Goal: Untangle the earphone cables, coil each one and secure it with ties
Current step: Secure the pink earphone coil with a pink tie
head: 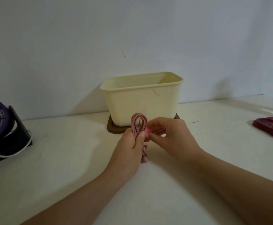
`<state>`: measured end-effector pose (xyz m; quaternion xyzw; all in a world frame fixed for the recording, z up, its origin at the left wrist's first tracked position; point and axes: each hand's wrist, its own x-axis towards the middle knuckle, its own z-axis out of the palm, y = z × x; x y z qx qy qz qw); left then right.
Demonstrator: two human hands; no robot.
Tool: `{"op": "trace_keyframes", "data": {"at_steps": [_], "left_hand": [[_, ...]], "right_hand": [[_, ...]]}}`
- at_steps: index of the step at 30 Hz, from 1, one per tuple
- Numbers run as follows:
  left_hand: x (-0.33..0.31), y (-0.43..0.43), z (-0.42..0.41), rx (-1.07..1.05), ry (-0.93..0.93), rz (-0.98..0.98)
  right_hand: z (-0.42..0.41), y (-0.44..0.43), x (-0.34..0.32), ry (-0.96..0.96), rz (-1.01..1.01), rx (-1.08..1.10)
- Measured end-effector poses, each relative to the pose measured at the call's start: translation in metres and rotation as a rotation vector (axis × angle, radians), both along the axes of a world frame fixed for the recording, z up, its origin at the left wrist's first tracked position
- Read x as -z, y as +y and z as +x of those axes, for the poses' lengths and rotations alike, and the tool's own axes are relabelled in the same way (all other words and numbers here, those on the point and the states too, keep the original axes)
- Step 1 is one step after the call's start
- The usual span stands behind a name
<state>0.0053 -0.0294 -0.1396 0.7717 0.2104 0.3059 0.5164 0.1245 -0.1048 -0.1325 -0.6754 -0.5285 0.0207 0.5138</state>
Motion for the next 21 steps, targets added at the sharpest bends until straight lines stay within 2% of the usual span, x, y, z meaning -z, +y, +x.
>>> {"op": "trace_keyframes", "data": {"at_steps": [5,9,17,21], "left_hand": [[0.0,-0.001,0.0,0.0,0.023,-0.044],[0.001,0.001,0.0,-0.028,0.025,-0.004],[0.001,0.004,0.0,-0.058,-0.001,-0.042],[0.002,0.005,0.0,-0.071,-0.04,-0.086]], "right_hand": [[-0.001,-0.001,0.001,-0.179,-0.004,0.06],[-0.006,-0.004,-0.004,-0.256,0.003,0.038],[-0.008,-0.003,-0.003,-0.157,0.036,-0.054],[-0.012,-0.005,-0.004,-0.212,0.063,-0.031]]}}
